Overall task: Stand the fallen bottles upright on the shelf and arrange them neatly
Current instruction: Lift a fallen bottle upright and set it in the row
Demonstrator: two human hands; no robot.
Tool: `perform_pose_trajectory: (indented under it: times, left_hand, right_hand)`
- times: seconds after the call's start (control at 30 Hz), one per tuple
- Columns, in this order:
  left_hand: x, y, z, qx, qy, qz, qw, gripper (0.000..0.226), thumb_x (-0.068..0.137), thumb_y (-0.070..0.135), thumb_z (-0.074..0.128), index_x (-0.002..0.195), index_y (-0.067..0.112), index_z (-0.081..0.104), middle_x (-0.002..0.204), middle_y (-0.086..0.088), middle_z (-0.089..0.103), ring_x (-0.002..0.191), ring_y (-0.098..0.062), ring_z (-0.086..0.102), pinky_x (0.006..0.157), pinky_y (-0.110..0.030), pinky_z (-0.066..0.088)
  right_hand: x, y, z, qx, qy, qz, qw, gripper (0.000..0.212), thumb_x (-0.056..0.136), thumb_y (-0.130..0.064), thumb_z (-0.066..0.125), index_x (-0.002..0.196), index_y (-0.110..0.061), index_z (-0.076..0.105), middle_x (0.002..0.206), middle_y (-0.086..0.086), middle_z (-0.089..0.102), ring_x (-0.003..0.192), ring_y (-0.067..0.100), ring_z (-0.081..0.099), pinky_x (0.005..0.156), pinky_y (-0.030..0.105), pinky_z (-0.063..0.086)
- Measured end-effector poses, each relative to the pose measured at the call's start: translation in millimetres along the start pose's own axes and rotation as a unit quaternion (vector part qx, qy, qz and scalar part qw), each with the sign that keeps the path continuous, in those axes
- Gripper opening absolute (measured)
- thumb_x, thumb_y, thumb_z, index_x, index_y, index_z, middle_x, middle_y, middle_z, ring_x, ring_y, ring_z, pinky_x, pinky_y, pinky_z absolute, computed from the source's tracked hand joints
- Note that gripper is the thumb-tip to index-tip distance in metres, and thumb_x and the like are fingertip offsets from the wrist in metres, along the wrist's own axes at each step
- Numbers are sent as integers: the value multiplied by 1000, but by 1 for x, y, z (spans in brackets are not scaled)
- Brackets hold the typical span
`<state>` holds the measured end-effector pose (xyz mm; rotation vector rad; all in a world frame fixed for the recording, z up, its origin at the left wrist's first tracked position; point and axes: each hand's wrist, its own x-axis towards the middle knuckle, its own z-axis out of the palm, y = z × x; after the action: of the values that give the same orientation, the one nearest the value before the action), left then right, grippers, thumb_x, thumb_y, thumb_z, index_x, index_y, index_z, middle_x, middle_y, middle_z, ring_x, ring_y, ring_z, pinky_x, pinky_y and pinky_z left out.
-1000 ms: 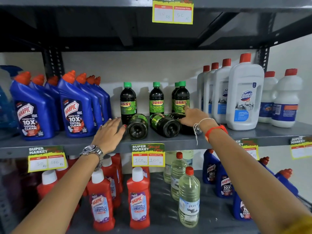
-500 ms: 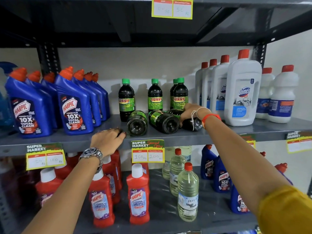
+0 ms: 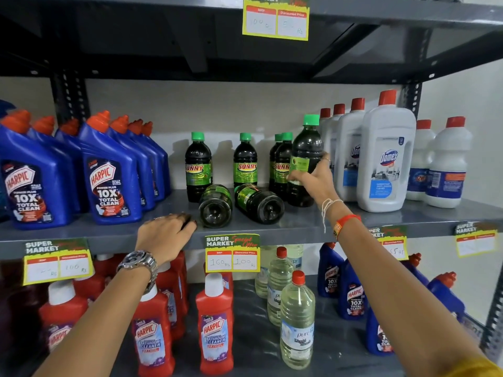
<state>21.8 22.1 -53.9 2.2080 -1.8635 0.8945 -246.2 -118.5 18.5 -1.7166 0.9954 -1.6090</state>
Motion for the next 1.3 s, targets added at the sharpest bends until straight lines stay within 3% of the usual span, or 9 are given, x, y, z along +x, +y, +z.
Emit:
perform_pose_trajectory:
  times: [0.27,0.5,0.67,0.77,0.83,0.9,1.0,1.17,1.3]
  left_hand:
    - [2,0,5,-61,47,-39,996,46,90,34,19,118,23,53,109,-1,62,91,-19,58,45,-23,16]
    - [2,1,7,-81,65,-46,993,47,89,37,19,114,22,56,106,-1,65,87,-19,60,46,-23,17]
    - [1,0,8,-65,69,-35,995,46,89,34,19,114,21,55,105,-2,63,88,-20,59,49,-27,19]
    - [2,0,8,-73,70,-40,994,46,89,35,19,113,21,56,104,-1,64,89,-20,59,54,-28,25]
    - [2,0,8,-102,78,-59,990,45,89,38,22,110,21,59,103,-2,66,89,-20,60,61,-29,30]
    - [2,1,9,-120,88,-68,987,44,90,39,25,108,20,60,102,-2,67,89,-21,61,65,-29,31]
    - [2,2,9,-126,96,-67,985,43,90,38,27,109,20,60,102,-3,67,89,-21,61,65,-29,33]
    - [1,2,8,-127,98,-64,985,41,90,37,28,107,20,61,102,-3,68,90,-22,62,66,-30,34]
    - [0,2,8,-116,106,-57,986,46,90,39,23,108,20,61,103,-3,68,90,-22,62,64,-29,32]
  right_hand:
    - [-13,22,-6,-43,-39,35,998,86,70,-10,78,137,-9,23,111,1,54,108,19,53,90,23,36]
    - [-19,24,7,-240,77,-13,967,118,49,-60,80,137,-3,27,137,15,37,130,34,34,110,41,30]
    - [-12,18,-1,-145,64,34,987,91,58,-27,85,128,-4,33,124,14,55,113,28,55,100,36,45]
    - [-9,13,-15,26,-20,120,992,71,74,0,71,130,-5,27,93,7,60,76,15,60,63,11,52]
    - [-9,15,-19,20,-49,128,990,67,80,4,62,134,-1,23,84,1,52,69,9,52,48,5,44]
    - [-10,15,-17,-28,-53,125,990,78,76,-11,72,135,-4,20,102,4,53,92,14,56,73,4,46]
    - [-13,21,-5,-209,0,78,975,119,58,-48,82,142,2,14,146,21,26,139,36,22,117,40,21]
    - [-9,27,2,-205,91,24,974,104,52,-37,87,131,6,33,127,12,46,122,27,48,105,38,40]
    - [0,32,-7,20,-4,111,994,78,65,-5,80,125,-6,29,126,17,55,110,24,59,98,34,48]
